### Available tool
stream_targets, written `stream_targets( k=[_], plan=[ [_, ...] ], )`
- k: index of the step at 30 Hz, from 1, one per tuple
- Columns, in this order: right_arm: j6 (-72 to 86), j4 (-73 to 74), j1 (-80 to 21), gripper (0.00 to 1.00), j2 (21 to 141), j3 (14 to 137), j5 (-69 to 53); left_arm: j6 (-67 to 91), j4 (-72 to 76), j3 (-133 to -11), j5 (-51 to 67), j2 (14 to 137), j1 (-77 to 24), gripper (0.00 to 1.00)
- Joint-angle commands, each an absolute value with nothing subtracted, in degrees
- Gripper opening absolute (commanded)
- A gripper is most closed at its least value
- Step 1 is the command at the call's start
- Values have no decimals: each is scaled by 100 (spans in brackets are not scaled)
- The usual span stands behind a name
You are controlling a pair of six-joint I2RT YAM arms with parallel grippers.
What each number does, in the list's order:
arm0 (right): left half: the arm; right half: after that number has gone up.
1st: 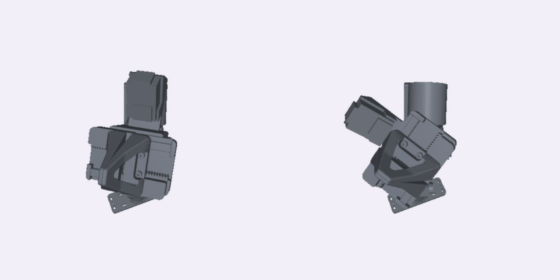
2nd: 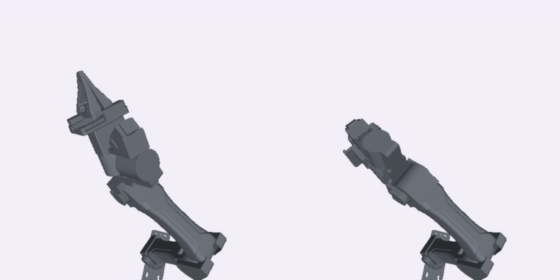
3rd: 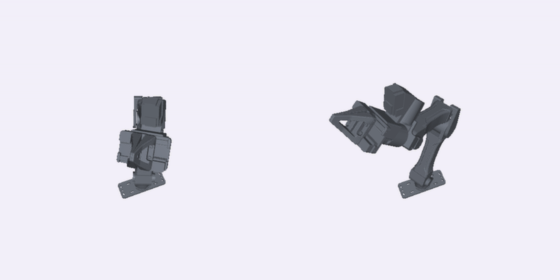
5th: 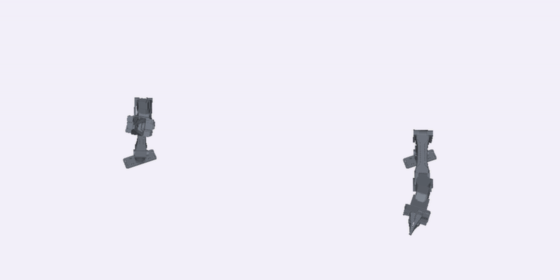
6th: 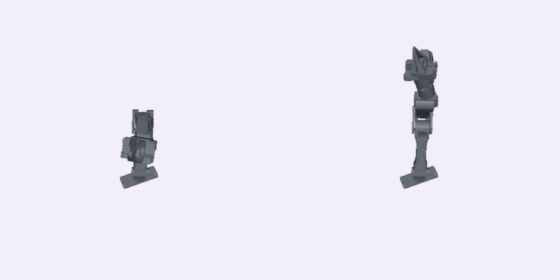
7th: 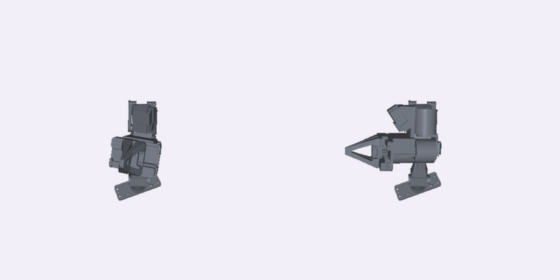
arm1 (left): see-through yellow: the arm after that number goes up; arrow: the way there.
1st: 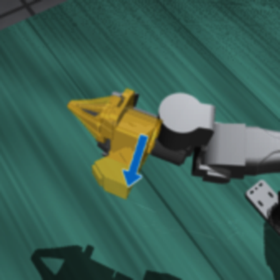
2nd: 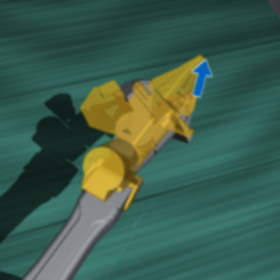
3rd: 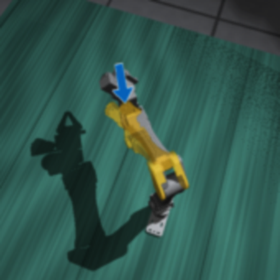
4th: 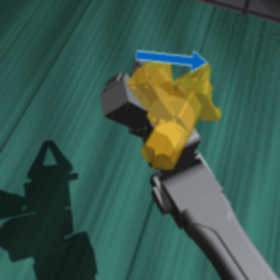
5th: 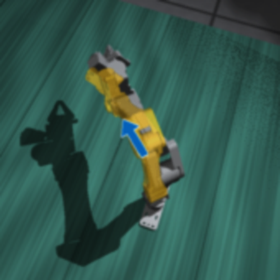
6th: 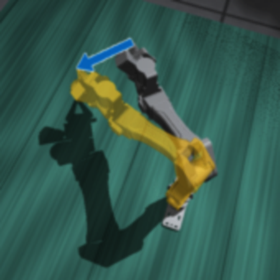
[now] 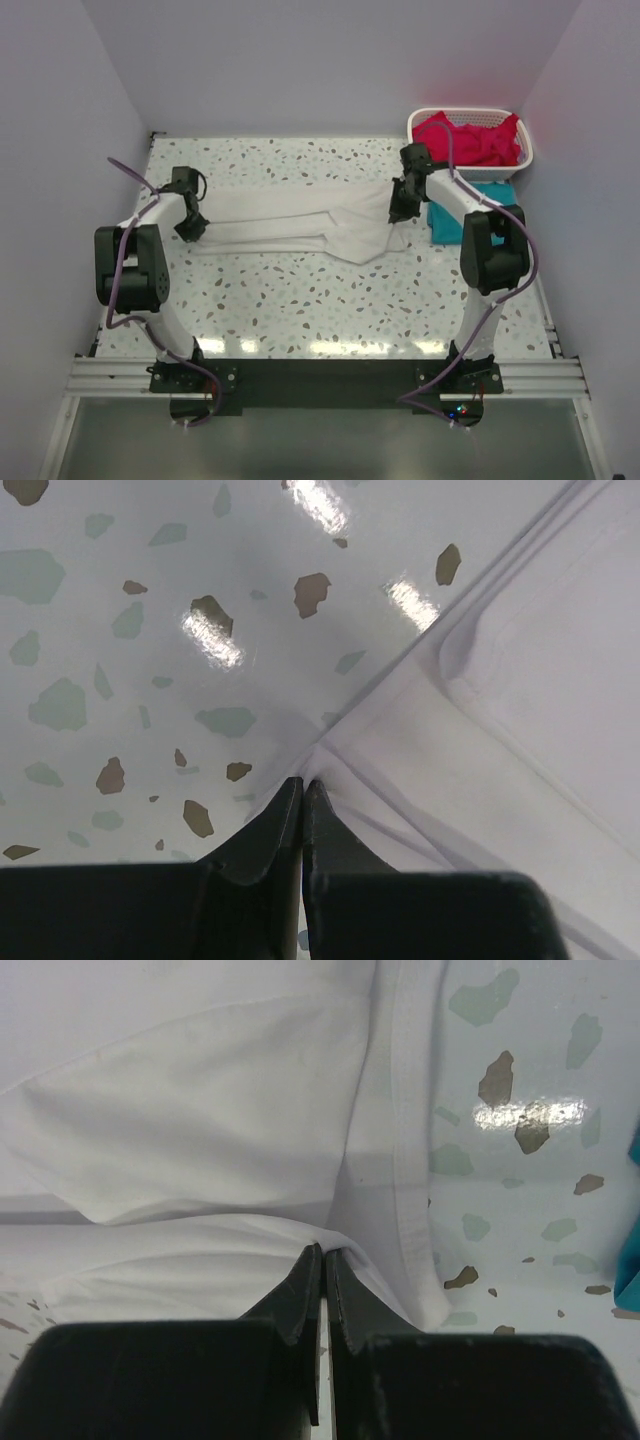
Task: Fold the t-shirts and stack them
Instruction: Fold the tshirt
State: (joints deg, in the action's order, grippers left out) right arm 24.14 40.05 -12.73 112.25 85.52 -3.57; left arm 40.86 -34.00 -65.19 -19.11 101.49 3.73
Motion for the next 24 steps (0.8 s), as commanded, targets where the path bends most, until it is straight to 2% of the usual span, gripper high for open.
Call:
stream_targets(
  k=[1, 17, 23, 24],
  plan=[
    [2303, 3902, -1187, 0, 11241, 8885, -176, 4034, -3278, -6873, -1978, 10160, 431, 0],
    [2391, 3560, -1099, 5, 11602, 8886, -71, 4166, -3112, -7040, -2118, 10503, 431, 4],
    [2206, 3542, -1134, 31, 11208, 8886, -105, 4061, -3050, -6961, -2171, 10100, 422, 32],
    [2128, 3551, -1160, 39, 11093, 8860, -71, 4043, -3041, -6926, -2188, 10003, 431, 44]
  ],
)
